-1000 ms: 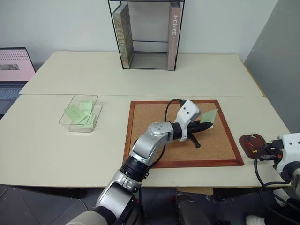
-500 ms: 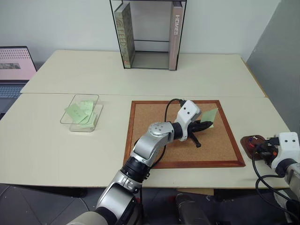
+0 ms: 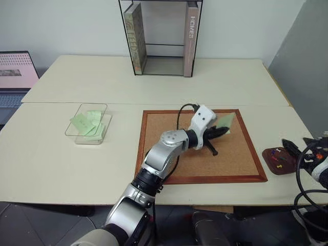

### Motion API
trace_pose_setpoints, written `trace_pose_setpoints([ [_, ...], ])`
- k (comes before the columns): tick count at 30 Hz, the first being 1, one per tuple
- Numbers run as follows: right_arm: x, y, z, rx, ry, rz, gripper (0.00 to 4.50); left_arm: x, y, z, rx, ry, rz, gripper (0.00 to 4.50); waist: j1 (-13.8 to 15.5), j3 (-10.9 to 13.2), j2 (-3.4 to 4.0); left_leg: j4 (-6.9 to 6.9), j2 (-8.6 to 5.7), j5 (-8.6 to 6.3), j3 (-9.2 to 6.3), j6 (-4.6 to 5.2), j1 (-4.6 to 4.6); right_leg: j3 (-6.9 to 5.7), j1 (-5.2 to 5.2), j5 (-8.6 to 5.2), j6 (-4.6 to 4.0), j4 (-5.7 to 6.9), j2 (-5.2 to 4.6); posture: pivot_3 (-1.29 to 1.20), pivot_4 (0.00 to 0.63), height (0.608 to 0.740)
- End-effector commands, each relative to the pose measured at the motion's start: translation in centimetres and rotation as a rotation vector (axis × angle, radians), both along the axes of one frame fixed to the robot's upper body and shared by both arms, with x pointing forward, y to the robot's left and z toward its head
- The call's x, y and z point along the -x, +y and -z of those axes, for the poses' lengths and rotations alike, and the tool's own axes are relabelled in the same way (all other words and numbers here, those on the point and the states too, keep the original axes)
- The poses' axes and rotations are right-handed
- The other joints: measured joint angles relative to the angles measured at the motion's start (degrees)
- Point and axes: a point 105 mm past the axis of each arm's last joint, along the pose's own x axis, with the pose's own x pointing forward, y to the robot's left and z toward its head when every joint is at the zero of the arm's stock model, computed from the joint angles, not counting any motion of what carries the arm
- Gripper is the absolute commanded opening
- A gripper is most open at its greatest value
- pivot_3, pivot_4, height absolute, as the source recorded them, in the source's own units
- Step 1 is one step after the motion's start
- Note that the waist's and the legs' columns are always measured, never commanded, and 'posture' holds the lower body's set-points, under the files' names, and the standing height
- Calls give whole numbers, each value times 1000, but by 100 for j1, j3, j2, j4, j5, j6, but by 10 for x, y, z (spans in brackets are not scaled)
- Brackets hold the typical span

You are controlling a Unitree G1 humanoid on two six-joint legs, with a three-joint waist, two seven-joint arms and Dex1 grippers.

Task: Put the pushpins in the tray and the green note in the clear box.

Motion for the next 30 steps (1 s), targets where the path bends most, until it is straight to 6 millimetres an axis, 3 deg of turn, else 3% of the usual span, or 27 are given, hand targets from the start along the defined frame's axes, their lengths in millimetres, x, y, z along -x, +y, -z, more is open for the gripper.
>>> trace_pose_setpoints([
  [1, 0, 59, -24, 39, -78, -303, 3434, -22, 25, -25, 7, -99, -134, 0, -15, 2, -4, 0, 0, 0, 1, 0, 2, 1, 0, 0, 0, 0, 0, 0, 150, 740],
  [4, -5, 90, -31, 25, -99, -486, 3434, -38, 49, -25, -28, -118, -258, 0, -31, 4, -8, 2, 3, 0, 3, 0, 5, 2, 2, 0, 0, -1, 1, 0, 150, 740],
  [6, -15, 119, -37, 36, -111, -658, 3434, -50, 83, -32, -39, -127, -402, 0, -33, 7, -10, 3, 3, 1, 0, 0, 8, -1, 5, 1, 1, 0, 1, 0, 150, 740],
  [9, -22, 147, -43, 50, -105, -843, 3434, -57, 124, -42, -67, -144, -558, 0, -39, 16, -14, 2, 4, 1, 1, 0, 3, -1, -1, 8, 13, 1, 1, 0, 150, 740],
  [12, -34, 173, -44, 82, -92, -1030, 3434, -57, 189, -49, -138, -153, -763, 0, -13, 16, -13, -7, 7, 0, -9, -1, -5, -15, -6, 17, 28, 0, 1, 0, 150, 740],
  [17, -76, 210, -38, 151, -97, -1076, 3434, -51, 257, -41, -177, -73, -964, 0, 4, 17, -15, -10, 14, -4, -9, -6, -22, -26, -31, 14, 22, 4, -1, 0, 150, 740],
  [21, -92, 227, -38, 175, -109, -1095, 3434, -46, 288, -42, -187, -51, -1078, 0, 56, 18, -16, 0, 15, -4, -20, -8, -47, -40, -46, 16, 19, 6, -4, 0, 150, 740],
  [24, -91, 237, -35, 178, -105, -1141, 3434, -33, 318, -37, -238, -28, -1180, 0, 94, 19, -18, 3, 12, -4, -43, -10, -62, -61, -46, 32, -7, 2, -9, 0, 150, 740],
  [30, -84, 249, -30, 177, -96, -1214, 3434, -20, 344, -44, -233, -11, -1291, 0, 124, 19, -17, 2, 14, -6, -76, -14, -68, -99, -47, 32, -12, 9, -10, 0, 150, 740],
])
